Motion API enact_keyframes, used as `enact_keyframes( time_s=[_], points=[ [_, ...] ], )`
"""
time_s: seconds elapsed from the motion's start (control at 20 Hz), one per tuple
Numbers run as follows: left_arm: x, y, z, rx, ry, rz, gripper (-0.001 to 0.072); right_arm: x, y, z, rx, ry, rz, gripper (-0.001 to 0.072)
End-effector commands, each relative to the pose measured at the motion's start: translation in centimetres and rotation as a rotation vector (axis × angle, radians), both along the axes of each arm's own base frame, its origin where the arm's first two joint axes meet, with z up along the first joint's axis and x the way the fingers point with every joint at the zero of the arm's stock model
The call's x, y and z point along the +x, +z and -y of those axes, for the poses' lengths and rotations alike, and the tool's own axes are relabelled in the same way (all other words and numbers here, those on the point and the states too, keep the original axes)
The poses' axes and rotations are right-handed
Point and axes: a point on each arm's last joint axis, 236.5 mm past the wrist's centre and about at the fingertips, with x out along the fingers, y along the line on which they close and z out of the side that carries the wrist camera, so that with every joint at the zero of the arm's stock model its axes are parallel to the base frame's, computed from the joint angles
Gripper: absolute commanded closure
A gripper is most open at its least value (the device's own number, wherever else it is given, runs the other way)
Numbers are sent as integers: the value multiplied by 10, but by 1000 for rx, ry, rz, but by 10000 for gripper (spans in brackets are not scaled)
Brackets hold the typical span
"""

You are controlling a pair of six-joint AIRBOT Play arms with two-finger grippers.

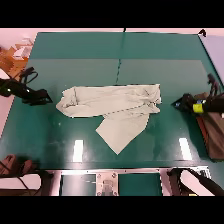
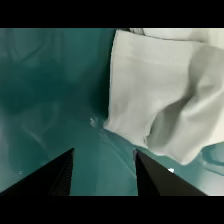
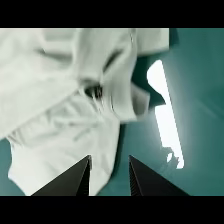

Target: Fold the shirts.

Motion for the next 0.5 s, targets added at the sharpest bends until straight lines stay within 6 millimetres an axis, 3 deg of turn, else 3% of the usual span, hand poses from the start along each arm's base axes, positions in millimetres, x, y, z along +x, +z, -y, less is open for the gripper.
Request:
enact_keyframes(
  time_s=[0.0, 0.15, 0.2, 0.35, 0.45],
  points=[
    [10, -32, 15, -126, 51, 20, 265, -51, -37, -34, 89, 1, -109, 343],
    [30, -34, 40, -280, 94, 63, 265, -72, -67, -68, 163, 4, -165, 330],
    [37, -29, 49, -336, 95, 92, 266, -75, -76, -76, 171, -3, -168, 283],
    [28, -29, 61, -393, 52, 61, 296, -72, -94, -95, 181, -47, -138, 278],
    [14, -27, 67, -409, -7, 31, 662, -64, -100, -99, 169, -64, -119, 278]
  ],
)
